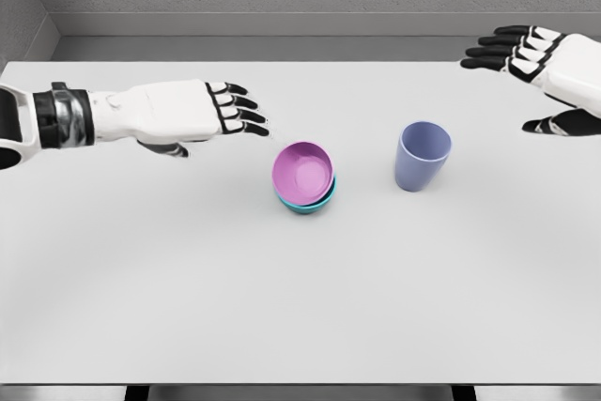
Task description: Stacking bowl and cup with both arms
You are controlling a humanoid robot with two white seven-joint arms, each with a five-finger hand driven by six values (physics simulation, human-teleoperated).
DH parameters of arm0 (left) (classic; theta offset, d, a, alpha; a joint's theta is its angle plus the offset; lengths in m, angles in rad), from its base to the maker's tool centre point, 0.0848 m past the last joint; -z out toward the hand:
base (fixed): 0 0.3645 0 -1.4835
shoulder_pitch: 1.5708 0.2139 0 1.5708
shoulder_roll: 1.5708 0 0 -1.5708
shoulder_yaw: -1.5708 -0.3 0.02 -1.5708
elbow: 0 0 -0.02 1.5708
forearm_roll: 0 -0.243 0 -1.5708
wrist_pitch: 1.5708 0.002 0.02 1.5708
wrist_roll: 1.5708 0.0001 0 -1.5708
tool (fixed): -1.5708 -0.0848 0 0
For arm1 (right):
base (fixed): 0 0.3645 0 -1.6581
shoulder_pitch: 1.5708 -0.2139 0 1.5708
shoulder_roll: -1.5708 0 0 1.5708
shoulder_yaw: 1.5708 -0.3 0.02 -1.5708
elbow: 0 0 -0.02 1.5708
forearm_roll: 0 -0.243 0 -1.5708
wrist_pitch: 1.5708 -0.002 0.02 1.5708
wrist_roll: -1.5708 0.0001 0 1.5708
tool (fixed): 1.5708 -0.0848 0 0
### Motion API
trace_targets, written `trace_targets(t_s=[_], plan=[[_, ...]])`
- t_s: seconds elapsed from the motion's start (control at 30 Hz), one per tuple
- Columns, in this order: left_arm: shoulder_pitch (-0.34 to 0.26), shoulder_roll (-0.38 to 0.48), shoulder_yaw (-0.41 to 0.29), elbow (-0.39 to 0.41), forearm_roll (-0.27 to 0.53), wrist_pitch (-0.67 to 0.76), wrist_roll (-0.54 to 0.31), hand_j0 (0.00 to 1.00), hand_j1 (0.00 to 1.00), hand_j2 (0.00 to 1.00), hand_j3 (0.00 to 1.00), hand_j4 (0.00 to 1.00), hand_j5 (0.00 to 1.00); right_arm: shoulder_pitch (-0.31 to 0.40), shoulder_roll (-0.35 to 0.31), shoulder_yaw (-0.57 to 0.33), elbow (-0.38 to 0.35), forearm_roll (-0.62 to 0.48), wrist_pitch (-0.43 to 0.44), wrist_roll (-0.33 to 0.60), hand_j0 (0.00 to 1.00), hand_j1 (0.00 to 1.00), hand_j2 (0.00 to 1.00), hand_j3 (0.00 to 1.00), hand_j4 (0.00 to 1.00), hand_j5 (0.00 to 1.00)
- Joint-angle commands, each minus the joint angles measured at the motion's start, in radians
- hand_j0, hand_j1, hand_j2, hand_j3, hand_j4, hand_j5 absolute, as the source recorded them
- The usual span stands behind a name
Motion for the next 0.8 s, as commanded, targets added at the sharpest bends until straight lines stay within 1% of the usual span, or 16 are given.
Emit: trace_targets(t_s=[0.0, 0.1, 0.2, 0.23, 0.3, 0.43, 0.47, 0.5, 0.53, 0.57, 0.6, 0.63, 0.67, 0.7, 0.73, 0.77], plan=[[0.000, 0.055, 0.046, 0.028, 0.057, 0.002, 0.004, 1.00, 1.00, 1.00, 1.00, 1.00, 1.00, 0.000, -0.005, -0.013, 0.000, -0.007, 0.001, 0.000, 1.00, 1.00, 1.00, 1.00, 1.00, 1.00], [0.002, 0.059, 0.077, 0.158, 0.054, 0.002, 0.050, 1.00, 1.00, 1.00, 1.00, 1.00, 1.00, 0.002, -0.012, -0.013, 0.000, -0.007, 0.001, 0.000, 1.00, 1.00, 1.00, 1.00, 1.00, 1.00], [0.032, 0.070, 0.114, 0.303, 0.060, 0.002, 0.100, 1.00, 1.00, 1.00, 1.00, 1.00, 1.00, 0.006, -0.014, -0.013, 0.000, -0.007, 0.001, 0.000, 1.00, 1.00, 1.00, 1.00, 1.00, 1.00], [0.041, 0.071, 0.121, 0.339, 0.060, 0.002, 0.137, 1.00, 1.00, 1.00, 1.00, 1.00, 1.00, 0.006, -0.014, -0.013, -0.003, -0.007, 0.001, -0.002, 1.00, 1.00, 1.00, 1.00, 1.00, 1.00], [0.054, 0.073, 0.123, 0.385, 0.068, 0.002, 0.149, 1.00, 1.00, 1.00, 1.00, 1.00, 1.00, 0.005, -0.014, -0.013, -0.003, -0.007, 0.001, -0.002, 1.00, 1.00, 1.00, 1.00, 1.00, 1.00], [0.095, 0.081, 0.123, 0.386, 0.077, 0.002, 0.145, 1.00, 1.00, 1.00, 1.00, 1.00, 1.00, -0.002, 0.000, -0.019, 0.008, -0.005, 0.001, 0.000, 1.00, 1.00, 1.00, 1.00, 1.00, 1.00], [0.115, 0.081, 0.125, 0.386, 0.079, 0.002, 0.145, 1.00, 1.00, 1.00, 1.00, 1.00, 1.00, -0.002, 0.000, -0.045, 0.014, 0.005, 0.005, 0.013, 1.00, 1.00, 1.00, 1.00, 1.00, 1.00], [0.120, 0.082, 0.123, 0.384, 0.080, 0.002, 0.143, 1.00, 1.00, 1.00, 1.00, 1.00, 1.00, -0.003, 0.009, -0.056, 0.034, 0.013, 0.021, 0.105, 1.00, 1.00, 1.00, 1.00, 1.00, 1.00], [0.130, 0.085, 0.123, 0.379, 0.079, 0.002, 0.142, 1.00, 1.00, 1.00, 1.00, 1.00, 1.00, -0.023, 0.020, -0.049, 0.034, 0.013, 0.067, 0.159, 1.00, 1.00, 1.00, 1.00, 1.00, 1.00], [0.132, 0.085, 0.120, 0.376, 0.079, 0.002, 0.139, 1.00, 1.00, 1.00, 1.00, 1.00, 1.00, -0.055, 0.020, -0.041, 0.036, 0.015, 0.074, 0.190, 1.00, 1.00, 1.00, 1.00, 1.00, 1.00], [0.133, 0.082, 0.115, 0.370, 0.074, 0.002, 0.137, 1.00, 1.00, 1.00, 1.00, 1.00, 1.00, -0.092, 0.020, -0.007, 0.037, 0.015, 0.075, 0.233, 1.00, 1.00, 1.00, 1.00, 1.00, 1.00], [0.133, 0.082, 0.115, 0.370, 0.079, 0.002, 0.139, 1.00, 1.00, 1.00, 1.00, 1.00, 1.00, -0.176, 0.053, 0.088, 0.069, 0.016, 0.077, 0.308, 1.00, 1.00, 1.00, 1.00, 1.00, 1.00], [0.133, 0.082, 0.114, 0.370, 0.079, 0.002, 0.139, 1.00, 1.00, 1.00, 1.00, 1.00, 1.00, -0.300, 0.118, 0.226, 0.138, 0.015, 0.075, 0.394, 1.00, 1.00, 1.00, 1.00, 1.00, 1.00], [0.149, 0.085, 0.115, 0.370, 0.079, 0.002, 0.139, 1.00, 1.00, 1.00, 1.00, 1.00, 1.00, -0.446, 0.207, 0.408, 0.236, 0.015, 0.075, 0.423, 1.00, 1.00, 1.00, 1.00, 1.00, 1.00], [0.153, 0.085, 0.115, 0.367, 0.079, 0.002, 0.139, 1.00, 1.00, 1.00, 1.00, 1.00, 1.00, -0.468, 0.234, 0.465, 0.260, 0.015, 0.075, 0.423, 1.00, 1.00, 1.00, 1.00, 1.00, 1.00], [0.153, 0.084, 0.117, 0.366, 0.079, 0.002, 0.139, 1.00, 1.00, 1.00, 1.00, 1.00, 1.00, -0.468, 0.238, 0.484, 0.261, 0.015, 0.075, 0.423, 1.00, 1.00, 1.00, 1.00, 1.00, 1.00]])
